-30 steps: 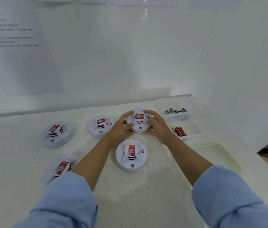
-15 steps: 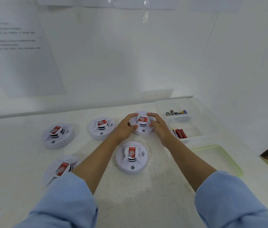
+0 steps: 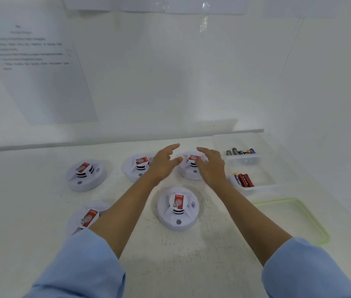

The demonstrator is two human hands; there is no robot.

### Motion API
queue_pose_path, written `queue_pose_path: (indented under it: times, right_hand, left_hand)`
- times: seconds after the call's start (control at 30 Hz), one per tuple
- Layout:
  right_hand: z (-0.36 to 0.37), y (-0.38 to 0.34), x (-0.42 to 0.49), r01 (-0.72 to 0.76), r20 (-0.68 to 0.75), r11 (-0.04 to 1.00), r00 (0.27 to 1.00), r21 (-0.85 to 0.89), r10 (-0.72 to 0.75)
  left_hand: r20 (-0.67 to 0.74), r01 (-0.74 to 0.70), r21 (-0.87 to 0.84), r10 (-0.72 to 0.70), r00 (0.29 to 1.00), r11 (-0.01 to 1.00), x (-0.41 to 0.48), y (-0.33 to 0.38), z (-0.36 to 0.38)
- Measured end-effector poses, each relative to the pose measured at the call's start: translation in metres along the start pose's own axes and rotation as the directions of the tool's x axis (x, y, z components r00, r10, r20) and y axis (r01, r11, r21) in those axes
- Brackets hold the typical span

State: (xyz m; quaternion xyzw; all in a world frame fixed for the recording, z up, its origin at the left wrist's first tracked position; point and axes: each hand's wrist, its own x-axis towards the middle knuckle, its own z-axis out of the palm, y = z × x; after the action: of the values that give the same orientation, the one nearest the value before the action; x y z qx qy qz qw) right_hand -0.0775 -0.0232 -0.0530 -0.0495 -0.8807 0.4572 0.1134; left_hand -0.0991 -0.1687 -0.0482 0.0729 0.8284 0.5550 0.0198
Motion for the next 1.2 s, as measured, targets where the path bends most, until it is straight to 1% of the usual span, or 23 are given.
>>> queue_pose_path:
  times: [0.07,0.1,0.17,0.2,0.3,0.37,0.43,0.6,0.73,0.87,1.0,1.1,1.2]
  right_hand:
    - [0.007,-0.016,-0.003,0.063,-0.024,0.997,0.998,0.043,-0.062]
    - [0.011,-0.024,-0.004,0.081,0.000,0.995,0.997,0.052,-0.081]
    - [0.019,-0.039,-0.004,0.115,0.104,0.990,0.987,0.077,-0.122]
    - [0.023,-0.047,-0.005,0.125,0.187,0.986,0.972,0.115,-0.145]
    - [0.034,-0.060,-0.006,0.089,0.444,0.971,0.877,0.220,-0.181]
    - [0.044,-0.063,-0.005,0.049,0.542,0.972,0.823,0.231,-0.170]
    - [0.053,-0.063,-0.002,0.042,0.592,0.975,0.788,0.218,-0.166]
    - [0.067,-0.056,0.011,-0.004,0.615,0.985,0.782,0.173,-0.105]
    - [0.077,-0.046,0.020,0.041,0.620,0.997,0.781,0.058,-0.068]
    - [0.081,-0.040,0.023,0.061,0.590,0.997,0.804,0.045,-0.076]
    - [0.078,-0.038,0.022,0.089,0.539,0.994,0.835,0.065,-0.110]
    - [0.067,-0.045,0.021,0.150,0.476,0.984,0.862,0.093,-0.177]
    - [0.046,-0.058,0.022,0.202,0.400,0.967,0.882,0.153,-0.248]
  left_hand:
    - [-0.075,-0.043,-0.050,0.039,0.996,0.998,-0.006,0.005,-0.026]
    - [-0.098,-0.058,-0.064,0.052,0.994,0.996,-0.009,0.005,-0.042]
    - [-0.111,-0.055,-0.075,0.046,0.993,0.996,-0.018,0.002,-0.072]
    - [-0.103,-0.039,-0.071,0.032,0.994,0.997,-0.021,-0.002,-0.085]
    - [-0.017,0.047,-0.001,-0.047,0.999,0.999,-0.031,-0.019,-0.112]
    - [0.060,0.095,0.028,-0.097,0.993,0.995,-0.034,-0.029,-0.120]
    - [0.126,0.123,0.044,-0.127,0.984,0.991,-0.034,-0.035,-0.124]
    - [0.234,0.150,0.080,-0.165,0.958,0.985,-0.024,-0.050,-0.126]
    - [0.247,0.117,0.079,-0.133,0.960,0.990,-0.017,-0.064,-0.124]
    - [0.221,0.066,0.094,-0.085,0.972,0.993,-0.011,-0.070,-0.121]
    - [0.214,0.032,0.063,-0.045,0.976,0.997,-0.009,-0.064,-0.120]
    - [0.194,-0.003,0.052,-0.007,0.981,0.999,-0.007,-0.047,-0.125]
    - [0.166,-0.068,0.057,0.058,0.984,0.996,-0.004,-0.020,-0.128]
